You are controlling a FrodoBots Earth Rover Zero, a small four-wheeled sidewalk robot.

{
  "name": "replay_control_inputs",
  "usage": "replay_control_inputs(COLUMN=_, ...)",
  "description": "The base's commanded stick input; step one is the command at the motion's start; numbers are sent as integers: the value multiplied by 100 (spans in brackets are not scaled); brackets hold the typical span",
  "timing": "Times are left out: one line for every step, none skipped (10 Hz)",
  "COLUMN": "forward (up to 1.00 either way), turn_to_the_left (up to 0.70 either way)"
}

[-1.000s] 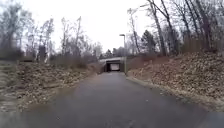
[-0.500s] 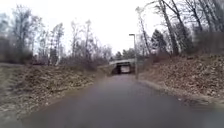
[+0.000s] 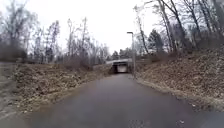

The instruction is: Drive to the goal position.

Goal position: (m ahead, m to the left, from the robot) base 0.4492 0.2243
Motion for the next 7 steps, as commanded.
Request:
replay_control_inputs(forward=100, turn_to_the_left=0)
replay_control_inputs(forward=100, turn_to_the_left=0)
replay_control_inputs(forward=100, turn_to_the_left=0)
replay_control_inputs(forward=100, turn_to_the_left=0)
replay_control_inputs(forward=100, turn_to_the_left=0)
replay_control_inputs(forward=100, turn_to_the_left=0)
replay_control_inputs(forward=100, turn_to_the_left=0)
